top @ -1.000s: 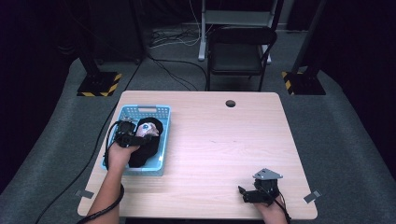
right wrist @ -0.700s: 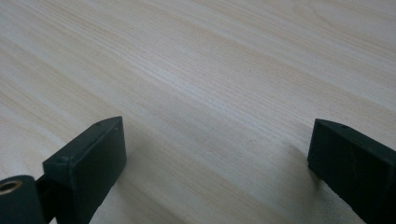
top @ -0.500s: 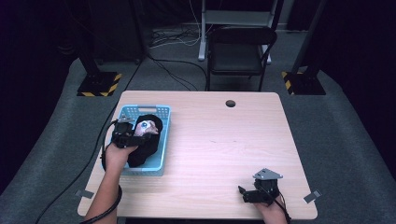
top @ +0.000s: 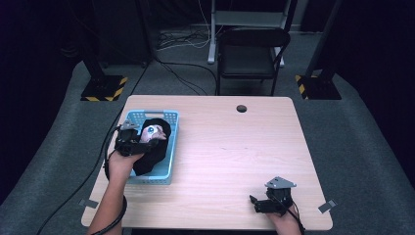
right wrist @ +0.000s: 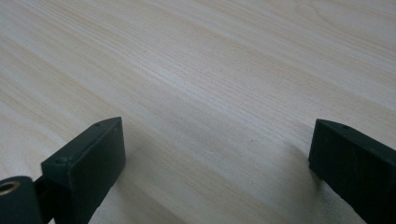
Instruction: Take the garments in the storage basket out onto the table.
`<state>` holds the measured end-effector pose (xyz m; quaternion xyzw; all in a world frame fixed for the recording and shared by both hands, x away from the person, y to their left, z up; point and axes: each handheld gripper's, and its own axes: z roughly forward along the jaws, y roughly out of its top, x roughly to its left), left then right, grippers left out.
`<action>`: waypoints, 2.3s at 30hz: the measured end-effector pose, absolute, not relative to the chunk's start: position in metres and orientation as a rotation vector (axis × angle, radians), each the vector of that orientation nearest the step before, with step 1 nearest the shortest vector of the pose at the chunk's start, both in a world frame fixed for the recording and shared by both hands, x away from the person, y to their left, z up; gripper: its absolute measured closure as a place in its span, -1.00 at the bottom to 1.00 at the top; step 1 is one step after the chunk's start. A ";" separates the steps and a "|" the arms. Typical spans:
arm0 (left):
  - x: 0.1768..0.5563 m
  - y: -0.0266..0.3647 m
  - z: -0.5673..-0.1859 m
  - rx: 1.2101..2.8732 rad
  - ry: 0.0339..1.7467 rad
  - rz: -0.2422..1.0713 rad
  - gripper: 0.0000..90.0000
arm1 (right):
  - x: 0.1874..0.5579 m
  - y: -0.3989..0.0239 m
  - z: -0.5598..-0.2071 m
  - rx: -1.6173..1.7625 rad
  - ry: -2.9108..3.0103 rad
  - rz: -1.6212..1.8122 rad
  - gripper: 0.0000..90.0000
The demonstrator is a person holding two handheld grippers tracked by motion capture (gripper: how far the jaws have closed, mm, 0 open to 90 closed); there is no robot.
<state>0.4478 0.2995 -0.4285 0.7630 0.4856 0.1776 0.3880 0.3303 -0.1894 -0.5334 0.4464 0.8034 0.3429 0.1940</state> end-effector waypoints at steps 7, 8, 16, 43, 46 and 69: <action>0.444 0.300 -0.422 1.931 1.223 0.468 -0.08 | 0.330 -0.189 -0.533 1.250 2.254 0.961 -0.93; 0.444 0.300 -0.421 1.932 1.217 0.469 -0.08 | 0.330 -0.189 -0.533 1.250 2.253 0.961 -0.93; 0.437 0.298 -0.412 1.914 1.195 0.488 -0.08 | 0.330 -0.189 -0.533 1.252 2.252 0.962 -0.93; 0.411 0.253 -0.380 1.955 0.970 0.506 -0.08 | 0.330 -0.189 -0.533 1.252 2.251 0.961 -0.92; 0.409 0.246 -0.380 1.966 0.943 0.490 -0.08 | 0.330 -0.189 -0.533 1.252 2.252 0.961 -0.92; 0.393 0.199 -0.385 2.077 0.759 0.384 -0.08 | 0.330 -0.189 -0.533 1.250 2.254 0.960 -0.93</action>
